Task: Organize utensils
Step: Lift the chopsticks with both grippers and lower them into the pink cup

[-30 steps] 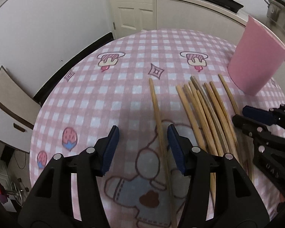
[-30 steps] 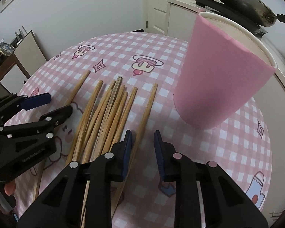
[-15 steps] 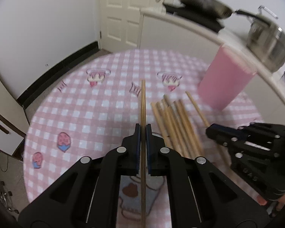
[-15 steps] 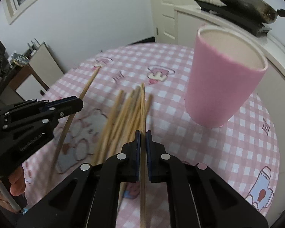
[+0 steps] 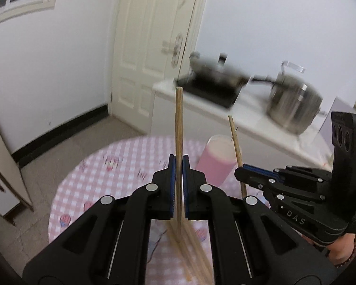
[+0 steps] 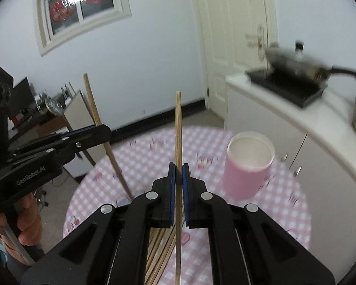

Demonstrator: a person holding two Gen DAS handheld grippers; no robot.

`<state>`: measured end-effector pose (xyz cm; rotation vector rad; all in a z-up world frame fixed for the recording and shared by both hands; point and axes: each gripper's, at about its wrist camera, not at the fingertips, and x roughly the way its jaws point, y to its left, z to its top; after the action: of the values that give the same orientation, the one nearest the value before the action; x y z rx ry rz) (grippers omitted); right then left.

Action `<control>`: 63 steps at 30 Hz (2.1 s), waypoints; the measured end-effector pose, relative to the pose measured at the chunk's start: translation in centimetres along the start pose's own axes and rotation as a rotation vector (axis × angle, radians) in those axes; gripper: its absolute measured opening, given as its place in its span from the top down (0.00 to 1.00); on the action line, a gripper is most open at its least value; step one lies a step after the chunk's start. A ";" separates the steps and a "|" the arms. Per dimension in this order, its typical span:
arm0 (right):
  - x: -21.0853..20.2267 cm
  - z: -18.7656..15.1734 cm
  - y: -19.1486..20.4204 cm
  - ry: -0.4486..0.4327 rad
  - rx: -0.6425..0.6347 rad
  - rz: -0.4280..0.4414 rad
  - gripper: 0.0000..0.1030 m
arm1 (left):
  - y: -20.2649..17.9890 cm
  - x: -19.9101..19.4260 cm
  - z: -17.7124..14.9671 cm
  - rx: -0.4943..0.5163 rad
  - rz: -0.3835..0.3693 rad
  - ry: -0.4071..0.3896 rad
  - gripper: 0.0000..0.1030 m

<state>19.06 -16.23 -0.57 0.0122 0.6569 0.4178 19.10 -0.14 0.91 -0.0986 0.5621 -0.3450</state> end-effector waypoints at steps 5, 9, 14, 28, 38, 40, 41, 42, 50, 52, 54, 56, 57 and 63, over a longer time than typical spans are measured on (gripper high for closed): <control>-3.3 2.6 -0.7 -0.162 -0.034 -0.036 0.96 | -2.2 -1.5 2.8 -0.005 -0.047 -0.107 0.95; -4.2 4.4 -2.2 -0.271 -0.057 -0.084 0.96 | -3.4 -1.3 4.6 -0.017 -0.072 -0.184 0.95; -2.8 6.1 -4.4 -0.355 -0.051 -0.125 0.96 | -5.0 1.0 6.6 -0.042 -0.081 -0.229 0.95; 1.5 7.3 -8.6 -0.518 -0.062 -0.183 0.96 | -6.5 8.9 6.9 -0.044 -0.071 -0.191 0.94; 3.2 4.2 -10.2 -0.440 -0.022 -0.164 0.96 | -6.2 11.8 4.7 -0.010 -0.069 -0.087 0.94; 3.2 3.4 -10.3 -0.421 -0.017 -0.162 0.96 | -6.2 11.9 4.3 0.001 -0.070 -0.071 0.94; 3.3 3.1 -10.4 -0.412 -0.016 -0.162 0.96 | -6.2 12.1 4.0 0.005 -0.073 -0.060 0.94; 3.3 2.6 -10.4 -0.401 -0.012 -0.163 0.96 | -6.2 12.2 3.8 0.008 -0.071 -0.051 0.94; 3.3 0.5 -10.7 -0.342 0.029 -0.156 0.96 | -6.4 12.3 2.8 0.030 -0.061 0.001 0.94; 3.3 0.3 -10.7 -0.334 0.034 -0.154 0.95 | -6.4 12.4 2.7 0.035 -0.061 0.023 0.94; 3.3 0.0 -10.6 -0.319 0.048 -0.149 0.95 | -6.3 12.4 2.5 0.033 -0.058 0.035 0.93; 3.3 -0.2 -10.6 -0.311 0.064 -0.143 0.95 | -6.2 12.4 2.3 0.034 -0.057 0.046 0.93; 3.2 -0.2 -10.6 -0.309 0.068 -0.140 0.95 | -6.3 12.3 2.2 0.039 -0.053 0.052 0.88; 2.0 -0.8 -10.4 -0.300 0.091 -0.135 0.81 | -6.1 10.3 2.0 0.033 -0.023 0.004 0.32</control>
<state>23.88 -25.11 -3.79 0.1142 0.3772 0.2492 26.56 -9.45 -1.51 -0.0723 0.5590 -0.3769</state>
